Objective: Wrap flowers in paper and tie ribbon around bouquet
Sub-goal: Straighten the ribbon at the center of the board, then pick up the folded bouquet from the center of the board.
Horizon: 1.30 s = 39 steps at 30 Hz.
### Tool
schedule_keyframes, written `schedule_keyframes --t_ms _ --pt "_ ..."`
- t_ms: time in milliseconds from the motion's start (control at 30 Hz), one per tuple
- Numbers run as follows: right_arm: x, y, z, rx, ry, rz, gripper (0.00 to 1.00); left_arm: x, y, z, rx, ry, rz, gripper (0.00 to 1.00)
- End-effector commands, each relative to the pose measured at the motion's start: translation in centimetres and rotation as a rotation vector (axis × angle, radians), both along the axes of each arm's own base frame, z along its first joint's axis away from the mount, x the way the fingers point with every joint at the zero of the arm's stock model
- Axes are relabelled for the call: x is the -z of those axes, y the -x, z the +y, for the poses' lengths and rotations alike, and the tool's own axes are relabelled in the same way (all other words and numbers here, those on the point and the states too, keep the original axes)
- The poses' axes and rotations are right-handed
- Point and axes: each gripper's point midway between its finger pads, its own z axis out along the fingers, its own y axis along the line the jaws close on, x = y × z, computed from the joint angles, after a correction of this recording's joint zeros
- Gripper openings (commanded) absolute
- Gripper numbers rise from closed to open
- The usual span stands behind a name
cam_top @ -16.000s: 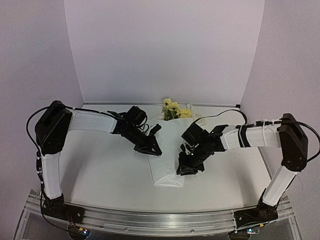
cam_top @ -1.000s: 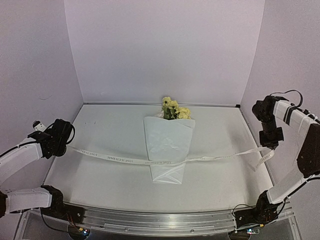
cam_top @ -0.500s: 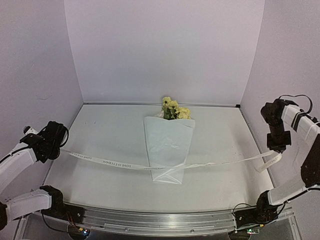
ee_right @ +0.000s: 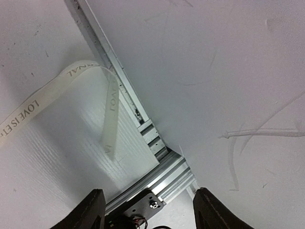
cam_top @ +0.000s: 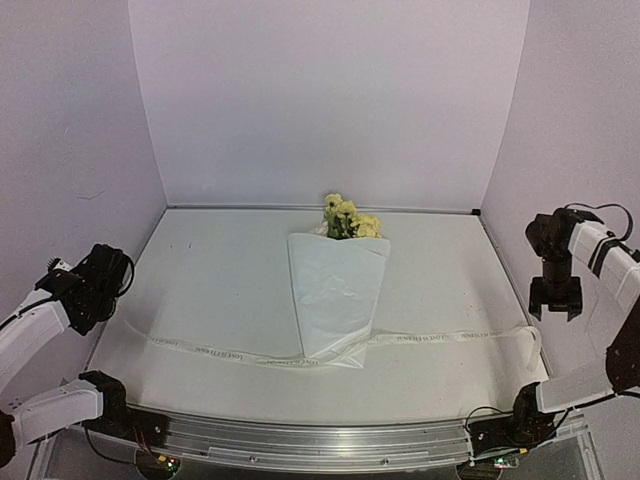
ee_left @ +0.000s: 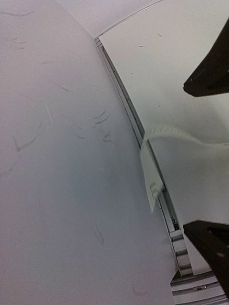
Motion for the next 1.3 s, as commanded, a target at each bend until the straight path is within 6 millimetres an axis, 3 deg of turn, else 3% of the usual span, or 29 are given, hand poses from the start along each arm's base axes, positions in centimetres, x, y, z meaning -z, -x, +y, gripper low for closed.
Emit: schedule_keyframes --t_ms 0,167,300,400,500,700,800,933,1267 --pt "-0.1 0.1 3.5 0.020 -0.211 -0.051 0.72 -2.8 -3.3 -2.0 0.171 0.014 -0.053 1.00" --pt "0.7 -2.8 9.3 -0.102 -0.425 -0.150 0.81 -7.1 -6.3 -4.1 0.350 -0.027 -0.064 1.00" --pt "1.4 -6.0 14.9 -0.233 -0.561 -0.211 0.86 -9.4 -8.9 -7.4 0.566 -0.017 -0.093 1.00" --pt "2.3 -8.2 19.7 -0.293 -0.667 -0.211 0.87 -9.4 -10.9 -11.4 0.782 0.057 -0.089 1.00" --pt "3.2 -10.1 24.0 -0.363 -0.718 -0.188 0.89 -8.1 -12.3 -16.3 0.995 0.181 -0.080 1.00" --pt "5.9 -14.2 31.6 -0.342 -0.873 -0.195 0.90 -4.7 -12.9 -24.7 1.280 0.292 -0.003 0.99" --pt "7.1 -15.1 33.8 -0.339 -0.892 -0.174 0.90 -2.8 -12.7 -28.6 1.393 0.349 0.037 0.95" --pt "8.8 -15.8 35.6 -0.309 -0.917 -0.168 0.91 -0.6 -12.5 -31.8 1.465 0.432 0.079 0.93" --pt "12.5 -15.2 37.3 -0.233 -0.942 -0.151 0.84 4.7 -11.7 -38.7 1.645 0.555 0.209 0.89"
